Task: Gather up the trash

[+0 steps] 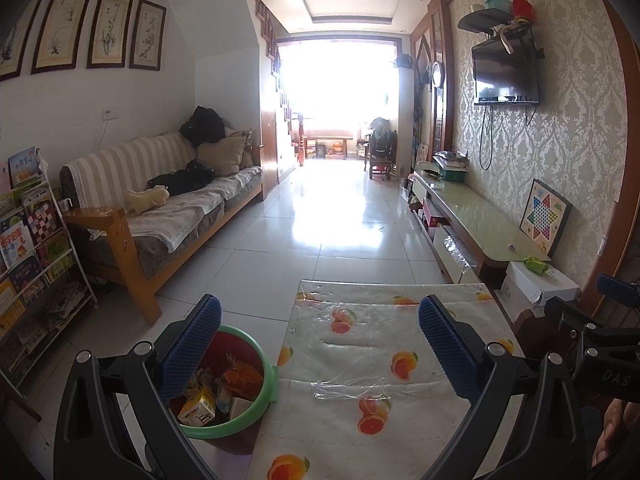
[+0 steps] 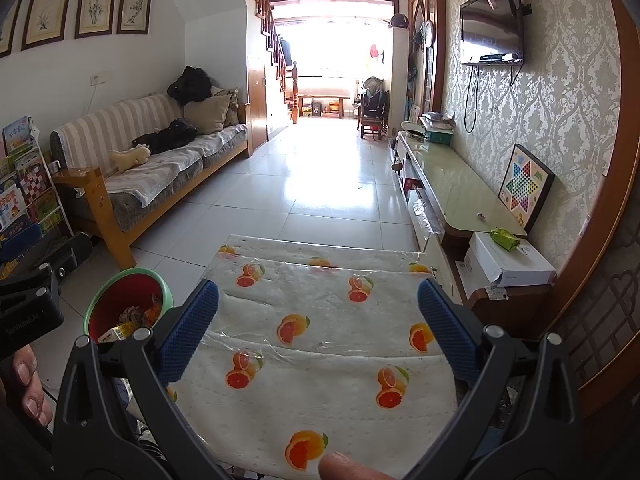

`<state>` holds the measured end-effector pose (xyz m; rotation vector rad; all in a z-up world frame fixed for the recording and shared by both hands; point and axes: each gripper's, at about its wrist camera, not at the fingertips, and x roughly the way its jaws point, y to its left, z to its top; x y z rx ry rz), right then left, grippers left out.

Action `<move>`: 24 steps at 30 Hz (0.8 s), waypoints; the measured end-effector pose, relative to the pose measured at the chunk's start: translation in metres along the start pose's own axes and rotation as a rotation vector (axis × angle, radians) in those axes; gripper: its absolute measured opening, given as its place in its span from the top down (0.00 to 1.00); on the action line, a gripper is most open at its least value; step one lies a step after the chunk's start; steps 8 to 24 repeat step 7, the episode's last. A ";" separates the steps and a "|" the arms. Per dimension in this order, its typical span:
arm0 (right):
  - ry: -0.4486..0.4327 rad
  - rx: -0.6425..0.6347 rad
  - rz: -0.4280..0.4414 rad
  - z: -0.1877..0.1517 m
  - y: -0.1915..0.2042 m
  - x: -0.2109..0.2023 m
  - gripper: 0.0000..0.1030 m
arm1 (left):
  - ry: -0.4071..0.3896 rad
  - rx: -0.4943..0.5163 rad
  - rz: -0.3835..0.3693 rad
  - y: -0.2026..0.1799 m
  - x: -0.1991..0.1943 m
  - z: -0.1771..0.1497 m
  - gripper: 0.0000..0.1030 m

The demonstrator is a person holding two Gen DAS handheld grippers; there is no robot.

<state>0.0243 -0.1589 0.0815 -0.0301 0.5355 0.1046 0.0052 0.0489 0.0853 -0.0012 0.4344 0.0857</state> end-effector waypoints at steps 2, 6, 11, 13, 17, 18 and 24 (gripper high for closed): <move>0.003 0.001 0.002 0.000 0.000 0.001 0.05 | 0.009 -0.003 -0.011 -0.003 0.000 0.000 0.08; 0.004 0.002 0.002 -0.002 0.001 0.001 0.05 | 0.023 0.000 -0.002 -0.006 0.002 0.000 0.08; 0.003 0.002 0.003 -0.002 0.001 0.001 0.05 | 0.023 0.003 -0.002 -0.006 0.002 0.000 0.08; 0.003 0.002 0.003 -0.002 0.001 0.001 0.05 | 0.023 0.003 -0.002 -0.006 0.002 0.000 0.08; 0.003 0.002 0.003 -0.002 0.001 0.001 0.05 | 0.023 0.003 -0.002 -0.006 0.002 0.000 0.08; 0.003 0.002 0.003 -0.002 0.001 0.001 0.05 | 0.023 0.003 -0.002 -0.006 0.002 0.000 0.08; 0.003 0.002 0.003 -0.002 0.001 0.001 0.05 | 0.023 0.003 -0.002 -0.006 0.002 0.000 0.08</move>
